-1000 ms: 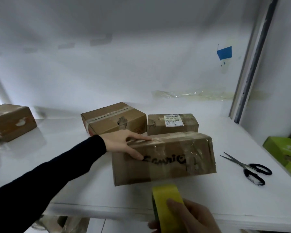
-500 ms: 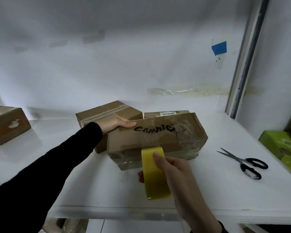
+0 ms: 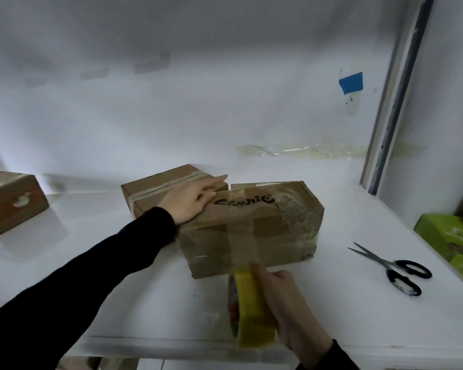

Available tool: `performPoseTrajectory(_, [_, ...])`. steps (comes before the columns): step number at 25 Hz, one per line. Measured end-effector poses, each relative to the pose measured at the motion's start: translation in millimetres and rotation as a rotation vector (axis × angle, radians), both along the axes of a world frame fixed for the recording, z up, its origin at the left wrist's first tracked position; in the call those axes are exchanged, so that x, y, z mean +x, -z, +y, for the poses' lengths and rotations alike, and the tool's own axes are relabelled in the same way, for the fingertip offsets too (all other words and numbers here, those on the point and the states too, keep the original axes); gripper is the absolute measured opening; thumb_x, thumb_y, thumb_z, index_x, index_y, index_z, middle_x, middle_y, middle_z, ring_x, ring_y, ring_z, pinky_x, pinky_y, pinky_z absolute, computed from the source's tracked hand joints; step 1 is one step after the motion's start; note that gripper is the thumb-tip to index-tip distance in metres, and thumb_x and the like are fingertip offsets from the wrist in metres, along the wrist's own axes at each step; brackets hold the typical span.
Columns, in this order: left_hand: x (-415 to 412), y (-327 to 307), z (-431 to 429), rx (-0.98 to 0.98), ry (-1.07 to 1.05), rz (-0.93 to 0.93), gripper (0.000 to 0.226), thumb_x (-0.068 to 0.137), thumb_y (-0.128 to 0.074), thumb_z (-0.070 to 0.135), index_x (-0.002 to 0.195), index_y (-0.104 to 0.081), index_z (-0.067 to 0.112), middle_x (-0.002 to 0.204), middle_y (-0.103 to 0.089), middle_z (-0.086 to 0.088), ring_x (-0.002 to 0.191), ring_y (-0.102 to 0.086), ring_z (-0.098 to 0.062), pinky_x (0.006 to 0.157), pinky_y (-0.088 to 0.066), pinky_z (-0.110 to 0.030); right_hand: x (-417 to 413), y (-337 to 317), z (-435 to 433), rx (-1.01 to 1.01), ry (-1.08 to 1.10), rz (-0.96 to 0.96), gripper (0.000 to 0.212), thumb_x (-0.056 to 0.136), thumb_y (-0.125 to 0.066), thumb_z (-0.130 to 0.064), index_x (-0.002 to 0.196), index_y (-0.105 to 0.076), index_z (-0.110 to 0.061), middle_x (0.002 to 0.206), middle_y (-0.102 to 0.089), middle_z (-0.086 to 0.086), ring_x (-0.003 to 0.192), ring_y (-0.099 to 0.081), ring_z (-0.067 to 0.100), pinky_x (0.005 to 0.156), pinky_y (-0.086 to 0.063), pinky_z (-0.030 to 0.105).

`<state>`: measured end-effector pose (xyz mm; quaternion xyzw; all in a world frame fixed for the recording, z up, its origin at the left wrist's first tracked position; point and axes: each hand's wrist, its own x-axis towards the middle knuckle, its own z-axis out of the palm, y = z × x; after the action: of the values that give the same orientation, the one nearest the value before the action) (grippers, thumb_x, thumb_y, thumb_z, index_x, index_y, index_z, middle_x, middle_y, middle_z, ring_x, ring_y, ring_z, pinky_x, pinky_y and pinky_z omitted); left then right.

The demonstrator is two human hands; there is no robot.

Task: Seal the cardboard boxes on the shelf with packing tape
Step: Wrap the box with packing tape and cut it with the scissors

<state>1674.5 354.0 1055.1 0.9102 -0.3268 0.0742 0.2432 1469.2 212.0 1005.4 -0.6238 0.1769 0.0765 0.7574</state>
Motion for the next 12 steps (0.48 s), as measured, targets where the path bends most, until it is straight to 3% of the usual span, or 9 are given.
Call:
performPoseTrajectory(2, [-7.9, 3.7, -11.6, 0.187, 0.053, -0.09, 0.05, 0.095, -0.028, 0.051, 0.143, -0.033, 0.036, 0.146, -0.043, 0.004, 0.133, -0.041, -0.017, 0.108, -0.033, -0.041, 5.4, 3.9, 1.6, 0.031, 0.025, 0.029, 0.034, 0.095, -0.048, -0.036, 0.106, -0.039, -0.004, 0.043, -0.065, 0.006, 0.033, -0.061, 0.015, 0.036, -0.047, 0.02])
performPoseTrajectory(4, [-11.8, 2.9, -18.3, 0.406, 0.013, 0.009, 0.093, 0.07, -0.014, 0.083, 0.148, -0.015, 0.034, 0.157, -0.019, 0.006, 0.142, -0.022, -0.015, 0.113, -0.019, -0.051, 12.4, 6.8, 2.8, 0.049, 0.045, 0.054, 0.037, 0.095, -0.049, -0.036, 0.109, -0.038, -0.004, 0.053, -0.068, 0.011, 0.038, -0.063, 0.019, 0.039, -0.05, 0.023])
performPoseTrajectory(6, [-11.9, 3.2, -21.1, 0.582, -0.006, 0.029, 0.127, 0.043, -0.014, 0.098, 0.149, 0.003, 0.031, 0.159, 0.002, 0.007, 0.145, -0.006, -0.015, 0.115, -0.009, -0.055, 23.4, 8.1, 3.2, 0.075, 0.079, 0.079, 0.039, 0.095, -0.049, -0.036, 0.112, -0.042, -0.002, 0.055, -0.068, 0.012, 0.039, -0.064, 0.019, 0.038, -0.048, 0.021])
performPoseTrajectory(9, [-1.4, 5.6, -24.7, 0.58, 0.006, 0.078, 0.137, 0.033, -0.019, 0.1, 0.149, 0.005, 0.031, 0.158, -0.001, 0.008, 0.144, -0.01, -0.016, 0.114, -0.009, -0.056, 38.4, 13.4, 3.4, 0.089, 0.091, 0.063, 0.044, 0.095, -0.048, -0.039, 0.117, -0.046, -0.002, 0.083, -0.072, 0.021, 0.057, -0.069, 0.027, 0.052, -0.056, 0.03])
performPoseTrajectory(12, [9.9, 3.8, -28.3, 0.526, -0.005, 0.117, 0.128, 0.04, -0.026, 0.093, 0.149, -0.004, 0.03, 0.155, -0.017, 0.006, 0.141, -0.019, -0.018, 0.112, -0.013, -0.056, 52.8, 13.1, 5.3, 0.118, 0.085, 0.061, 0.051, 0.094, -0.049, -0.039, 0.122, -0.041, 0.004, 0.083, -0.071, 0.026, 0.056, -0.068, 0.03, 0.052, -0.055, 0.034])
